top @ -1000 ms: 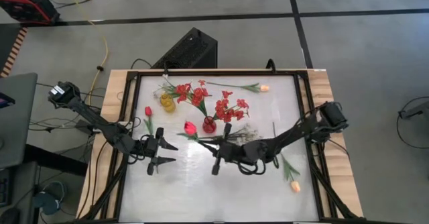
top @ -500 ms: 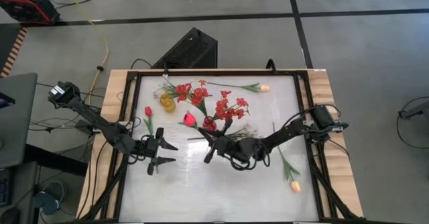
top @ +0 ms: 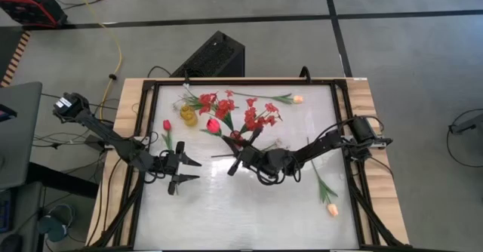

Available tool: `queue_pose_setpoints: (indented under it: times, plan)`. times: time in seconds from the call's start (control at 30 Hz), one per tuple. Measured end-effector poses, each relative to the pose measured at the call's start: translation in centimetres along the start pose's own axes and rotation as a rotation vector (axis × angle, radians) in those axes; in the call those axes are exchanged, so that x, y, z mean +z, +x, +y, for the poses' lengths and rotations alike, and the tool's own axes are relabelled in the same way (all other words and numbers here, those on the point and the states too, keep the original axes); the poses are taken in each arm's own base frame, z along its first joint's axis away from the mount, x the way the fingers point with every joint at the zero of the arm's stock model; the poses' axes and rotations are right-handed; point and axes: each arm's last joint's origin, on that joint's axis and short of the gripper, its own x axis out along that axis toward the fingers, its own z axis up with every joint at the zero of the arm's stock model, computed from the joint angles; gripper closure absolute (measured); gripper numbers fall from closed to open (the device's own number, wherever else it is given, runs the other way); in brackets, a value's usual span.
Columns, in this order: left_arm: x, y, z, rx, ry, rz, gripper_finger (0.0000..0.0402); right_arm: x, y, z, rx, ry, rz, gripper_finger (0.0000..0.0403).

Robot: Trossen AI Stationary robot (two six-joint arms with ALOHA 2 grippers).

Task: Sort flowers into vase by color
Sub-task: Put the right pink tulip into the red vase

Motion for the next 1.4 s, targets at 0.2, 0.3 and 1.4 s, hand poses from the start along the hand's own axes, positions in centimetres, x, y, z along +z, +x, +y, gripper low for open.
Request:
queue_pose_setpoints:
  times: [0.2, 0.3, 1.4]
  plan:
    - [0.0, 0.0, 0.0, 0.001, 0.011, 0.0, 0.0212, 0.1, -0.2, 0.1, -0.001, 0.01, 0.0, 0.0383]
    - [0.0, 0.0, 0.0, 0.001, 0.011, 0.0, 0.0212, 0.1, -0.2, 0.2, -0.001, 0.008, 0.004, 0.0383]
    - [0.0, 0.0, 0.0, 0.002, 0.002, -0.001, 0.0212, -3.0, 0.9, -1.4, -0.029, 0.118, 0.104, 0.0383]
